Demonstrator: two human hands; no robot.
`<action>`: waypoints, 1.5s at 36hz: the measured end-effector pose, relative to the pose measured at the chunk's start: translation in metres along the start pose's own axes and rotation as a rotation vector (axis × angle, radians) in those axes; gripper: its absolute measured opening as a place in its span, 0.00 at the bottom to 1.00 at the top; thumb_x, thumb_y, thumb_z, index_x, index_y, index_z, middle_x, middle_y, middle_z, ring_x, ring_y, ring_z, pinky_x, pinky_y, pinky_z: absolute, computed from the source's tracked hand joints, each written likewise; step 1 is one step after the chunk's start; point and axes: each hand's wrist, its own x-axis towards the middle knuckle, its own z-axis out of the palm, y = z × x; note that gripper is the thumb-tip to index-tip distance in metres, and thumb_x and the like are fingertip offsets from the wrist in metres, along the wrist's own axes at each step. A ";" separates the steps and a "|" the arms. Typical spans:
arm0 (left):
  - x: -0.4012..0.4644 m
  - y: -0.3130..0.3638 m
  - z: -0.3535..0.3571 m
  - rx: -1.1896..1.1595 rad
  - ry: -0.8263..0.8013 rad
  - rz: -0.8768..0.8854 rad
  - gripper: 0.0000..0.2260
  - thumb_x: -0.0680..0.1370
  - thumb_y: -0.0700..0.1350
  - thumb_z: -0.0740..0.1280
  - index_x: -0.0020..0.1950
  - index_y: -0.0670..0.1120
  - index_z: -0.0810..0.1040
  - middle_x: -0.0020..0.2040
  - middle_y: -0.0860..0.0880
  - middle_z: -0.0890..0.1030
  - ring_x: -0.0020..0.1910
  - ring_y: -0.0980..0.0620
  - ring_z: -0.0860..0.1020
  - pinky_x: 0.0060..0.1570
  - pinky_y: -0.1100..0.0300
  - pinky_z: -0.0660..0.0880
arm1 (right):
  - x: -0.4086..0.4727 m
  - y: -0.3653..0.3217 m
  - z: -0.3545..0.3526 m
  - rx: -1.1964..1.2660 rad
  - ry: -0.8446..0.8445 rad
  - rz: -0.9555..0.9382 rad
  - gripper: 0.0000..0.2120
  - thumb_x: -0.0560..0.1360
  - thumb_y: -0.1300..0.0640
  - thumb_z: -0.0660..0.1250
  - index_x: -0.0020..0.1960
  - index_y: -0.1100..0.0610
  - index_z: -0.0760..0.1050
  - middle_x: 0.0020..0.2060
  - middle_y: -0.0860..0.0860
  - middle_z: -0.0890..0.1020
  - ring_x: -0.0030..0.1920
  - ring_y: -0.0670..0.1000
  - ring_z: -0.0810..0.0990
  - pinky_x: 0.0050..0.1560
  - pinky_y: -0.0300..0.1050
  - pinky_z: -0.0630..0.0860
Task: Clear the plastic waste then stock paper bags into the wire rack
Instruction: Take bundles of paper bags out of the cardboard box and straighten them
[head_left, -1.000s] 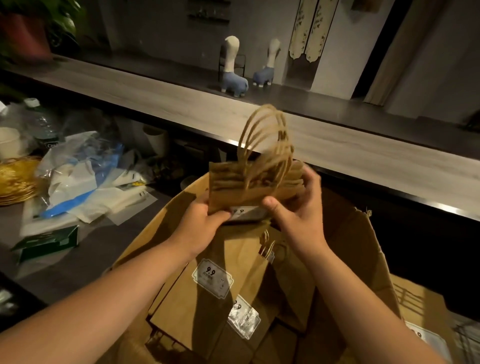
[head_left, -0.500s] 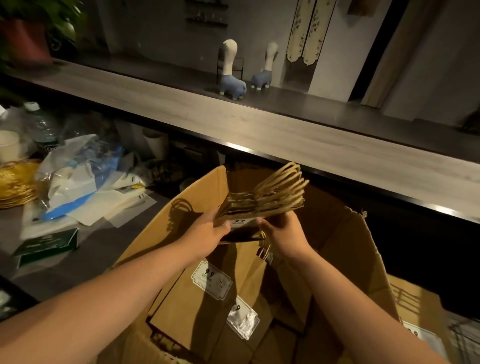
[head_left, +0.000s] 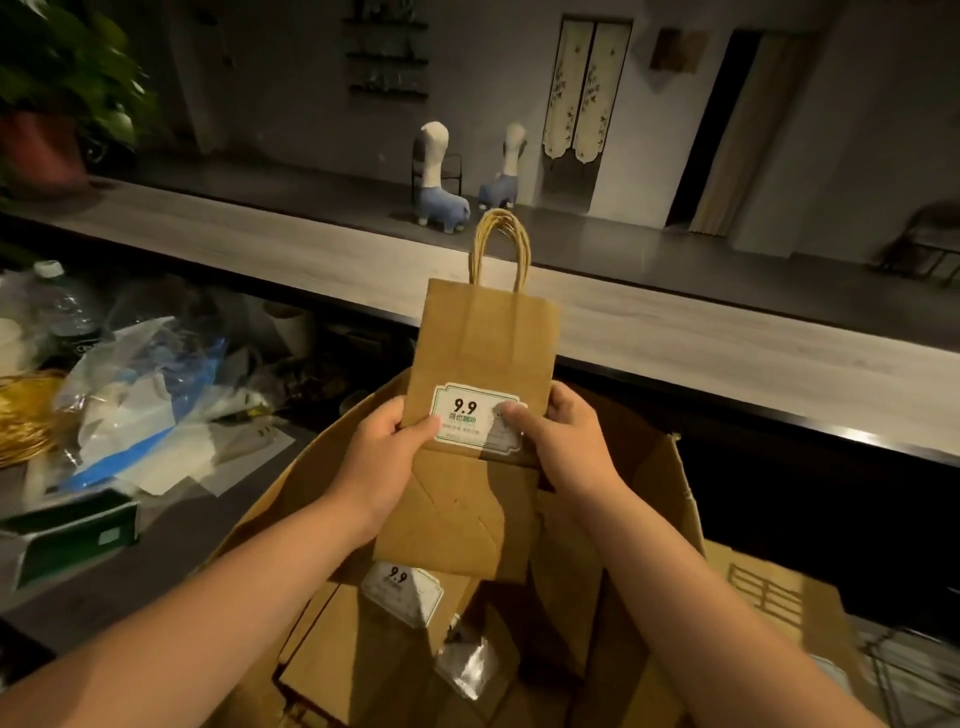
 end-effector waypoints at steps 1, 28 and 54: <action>-0.003 0.007 0.004 -0.032 -0.020 -0.009 0.08 0.81 0.45 0.63 0.57 0.52 0.80 0.50 0.51 0.85 0.49 0.50 0.83 0.47 0.52 0.79 | -0.003 -0.005 -0.003 0.007 0.007 0.003 0.08 0.77 0.62 0.68 0.56 0.56 0.76 0.50 0.52 0.85 0.46 0.48 0.86 0.43 0.41 0.82; -0.117 0.035 0.259 0.019 -0.330 -0.166 0.08 0.79 0.52 0.58 0.54 0.53 0.75 0.51 0.53 0.81 0.53 0.51 0.78 0.57 0.46 0.75 | -0.150 -0.019 -0.243 -0.139 0.368 0.083 0.07 0.80 0.52 0.65 0.58 0.46 0.74 0.48 0.46 0.86 0.46 0.47 0.85 0.47 0.47 0.81; -0.118 -0.112 0.307 0.508 -0.039 -0.362 0.30 0.79 0.39 0.64 0.77 0.53 0.55 0.72 0.48 0.66 0.66 0.47 0.70 0.62 0.52 0.72 | -0.131 0.117 -0.259 -0.367 0.353 0.517 0.25 0.80 0.53 0.65 0.73 0.53 0.61 0.68 0.52 0.73 0.66 0.56 0.73 0.61 0.50 0.72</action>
